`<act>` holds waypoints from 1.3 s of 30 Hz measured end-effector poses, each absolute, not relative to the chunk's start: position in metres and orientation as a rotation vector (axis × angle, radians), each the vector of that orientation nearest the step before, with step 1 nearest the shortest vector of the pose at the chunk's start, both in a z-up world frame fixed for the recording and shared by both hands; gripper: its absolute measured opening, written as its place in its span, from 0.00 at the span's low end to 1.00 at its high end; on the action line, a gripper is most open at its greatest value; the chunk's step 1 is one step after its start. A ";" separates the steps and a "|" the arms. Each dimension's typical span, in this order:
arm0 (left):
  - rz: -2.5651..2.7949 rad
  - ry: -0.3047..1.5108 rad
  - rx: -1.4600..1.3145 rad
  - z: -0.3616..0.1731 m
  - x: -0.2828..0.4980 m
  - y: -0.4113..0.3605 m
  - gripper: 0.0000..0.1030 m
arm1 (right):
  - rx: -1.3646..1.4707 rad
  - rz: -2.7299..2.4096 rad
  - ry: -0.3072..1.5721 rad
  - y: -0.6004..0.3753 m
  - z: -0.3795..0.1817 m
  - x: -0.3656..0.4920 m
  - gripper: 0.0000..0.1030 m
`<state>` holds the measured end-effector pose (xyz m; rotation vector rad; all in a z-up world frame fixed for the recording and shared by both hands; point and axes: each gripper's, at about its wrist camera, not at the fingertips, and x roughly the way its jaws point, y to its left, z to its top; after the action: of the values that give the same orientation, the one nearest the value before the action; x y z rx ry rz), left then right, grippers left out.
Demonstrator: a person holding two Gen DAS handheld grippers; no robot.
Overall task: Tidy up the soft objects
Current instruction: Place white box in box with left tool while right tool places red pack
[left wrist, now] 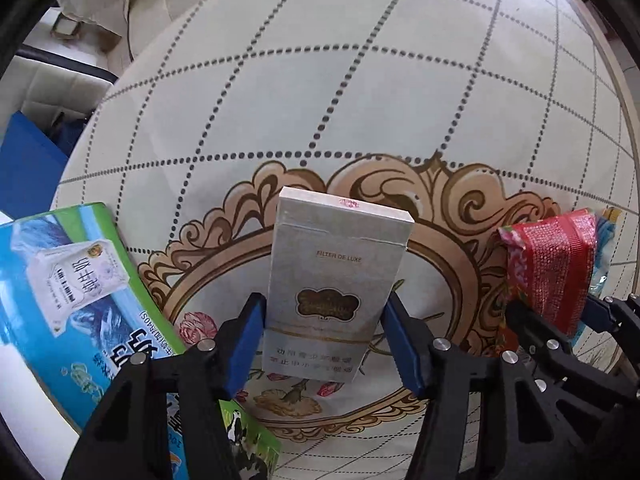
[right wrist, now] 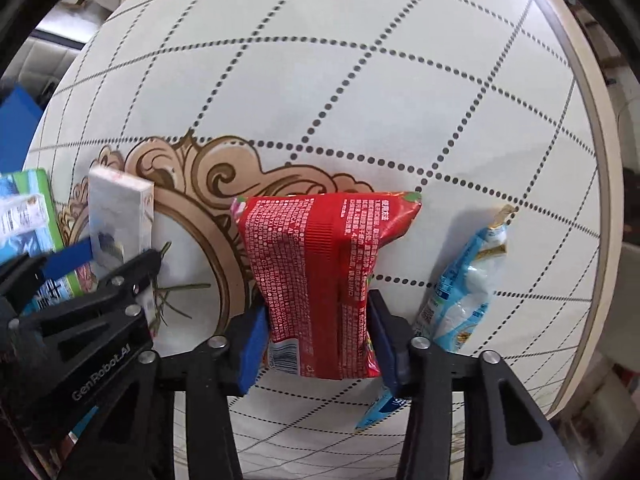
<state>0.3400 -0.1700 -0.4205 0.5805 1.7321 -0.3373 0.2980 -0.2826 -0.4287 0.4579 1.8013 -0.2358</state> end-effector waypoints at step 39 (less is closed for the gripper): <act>0.002 1.700 -0.101 -0.312 0.315 0.214 0.55 | 0.192 0.273 1.744 0.019 -0.298 0.311 0.44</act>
<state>0.3152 0.2140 -0.3116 -0.1005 1.6996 0.0024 0.3110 0.0192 -0.2983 0.1919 1.7437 0.2730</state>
